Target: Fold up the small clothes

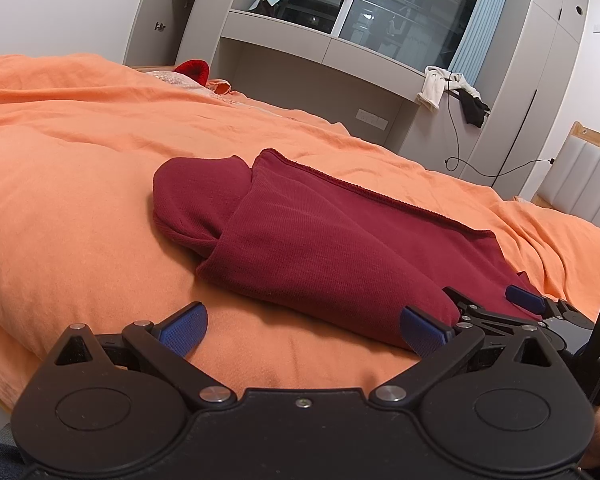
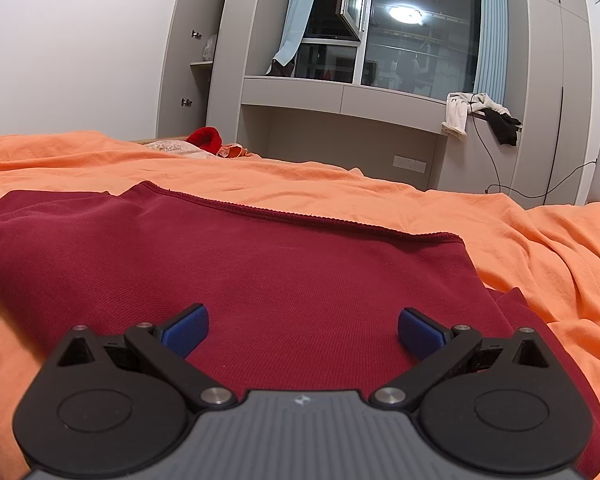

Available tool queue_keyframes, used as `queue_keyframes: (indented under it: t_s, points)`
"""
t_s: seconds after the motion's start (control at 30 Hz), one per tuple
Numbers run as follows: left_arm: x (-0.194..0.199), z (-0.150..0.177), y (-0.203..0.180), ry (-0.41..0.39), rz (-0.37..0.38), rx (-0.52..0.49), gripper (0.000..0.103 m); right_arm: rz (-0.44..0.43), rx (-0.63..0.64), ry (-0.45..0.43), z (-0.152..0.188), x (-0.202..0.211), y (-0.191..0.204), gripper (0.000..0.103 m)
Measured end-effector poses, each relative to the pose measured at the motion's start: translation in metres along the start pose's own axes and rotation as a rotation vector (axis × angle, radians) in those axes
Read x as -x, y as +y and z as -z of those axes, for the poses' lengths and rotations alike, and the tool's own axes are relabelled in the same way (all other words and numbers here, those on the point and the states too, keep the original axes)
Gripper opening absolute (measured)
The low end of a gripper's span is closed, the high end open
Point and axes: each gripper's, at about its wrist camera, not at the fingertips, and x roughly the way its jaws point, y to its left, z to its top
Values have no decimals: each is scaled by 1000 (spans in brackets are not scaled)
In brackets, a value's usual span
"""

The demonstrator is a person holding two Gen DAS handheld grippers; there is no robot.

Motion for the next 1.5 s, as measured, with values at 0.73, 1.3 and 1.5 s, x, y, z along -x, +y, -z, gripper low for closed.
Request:
queue_keyframes:
  t_s: [0.73, 1.3, 1.5]
  points:
    - [-2, 1, 0, 1, -4, 0, 102, 14, 11, -14, 0, -1, -4, 103]
    - [-19, -8, -1, 10, -33, -10, 102, 33, 25, -35, 4, -3, -2, 103]
    - [-38, -33, 11, 46, -3, 69, 102, 40, 31, -43, 6, -2, 0, 103]
